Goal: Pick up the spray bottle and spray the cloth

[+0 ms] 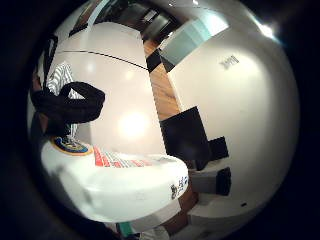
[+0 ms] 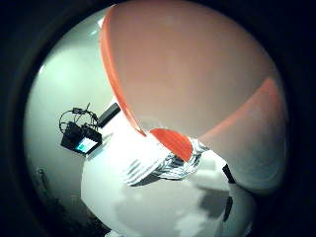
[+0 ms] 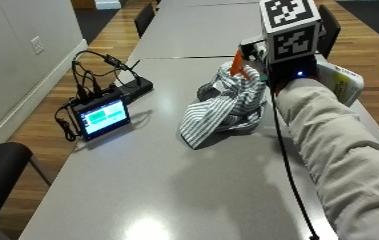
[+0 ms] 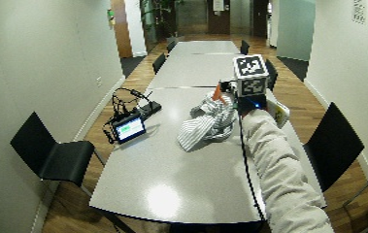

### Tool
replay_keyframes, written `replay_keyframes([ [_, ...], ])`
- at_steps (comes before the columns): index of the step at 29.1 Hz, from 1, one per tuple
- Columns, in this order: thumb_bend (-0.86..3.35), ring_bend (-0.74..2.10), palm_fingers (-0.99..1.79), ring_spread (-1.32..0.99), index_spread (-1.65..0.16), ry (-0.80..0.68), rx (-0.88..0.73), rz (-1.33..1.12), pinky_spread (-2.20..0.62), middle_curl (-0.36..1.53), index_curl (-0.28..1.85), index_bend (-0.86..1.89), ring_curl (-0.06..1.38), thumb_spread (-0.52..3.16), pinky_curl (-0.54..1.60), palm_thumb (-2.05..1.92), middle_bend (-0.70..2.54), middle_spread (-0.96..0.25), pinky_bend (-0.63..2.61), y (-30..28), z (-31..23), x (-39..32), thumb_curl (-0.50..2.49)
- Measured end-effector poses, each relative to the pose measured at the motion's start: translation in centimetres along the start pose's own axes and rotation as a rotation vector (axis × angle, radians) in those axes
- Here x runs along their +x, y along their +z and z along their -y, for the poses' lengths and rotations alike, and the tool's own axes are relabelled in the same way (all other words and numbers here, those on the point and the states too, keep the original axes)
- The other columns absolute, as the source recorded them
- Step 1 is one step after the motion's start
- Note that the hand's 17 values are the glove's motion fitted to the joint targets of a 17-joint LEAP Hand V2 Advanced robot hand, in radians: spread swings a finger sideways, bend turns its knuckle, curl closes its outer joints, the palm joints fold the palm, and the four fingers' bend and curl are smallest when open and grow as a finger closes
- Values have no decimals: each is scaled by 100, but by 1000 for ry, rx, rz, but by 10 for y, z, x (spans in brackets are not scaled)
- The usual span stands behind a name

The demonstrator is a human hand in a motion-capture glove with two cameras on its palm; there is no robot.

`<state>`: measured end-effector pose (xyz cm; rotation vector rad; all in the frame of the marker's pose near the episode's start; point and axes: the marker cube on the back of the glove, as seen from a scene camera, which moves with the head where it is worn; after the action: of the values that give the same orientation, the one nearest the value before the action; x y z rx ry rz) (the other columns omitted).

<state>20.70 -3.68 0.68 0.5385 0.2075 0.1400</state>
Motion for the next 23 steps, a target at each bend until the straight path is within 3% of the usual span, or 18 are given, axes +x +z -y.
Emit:
replay_keyframes([
  [14, -3, 47, 120, -17, -23, 24, 18, 123, -26, 54, 55, 18, 50, 30, 47, 117, 36, -14, 47, -17, 4, 2, 71],
  [19, -3, 47, 120, -17, -23, 14, 77, 518, -26, 54, 55, 17, 50, 31, 47, 117, 36, -14, 48, -61, -1, -31, 72],
  [23, -2, 48, 119, -17, -23, -17, 52, 1012, -26, 55, 55, 16, 50, 31, 47, 117, 35, -14, 48, -98, -12, -88, 72],
])
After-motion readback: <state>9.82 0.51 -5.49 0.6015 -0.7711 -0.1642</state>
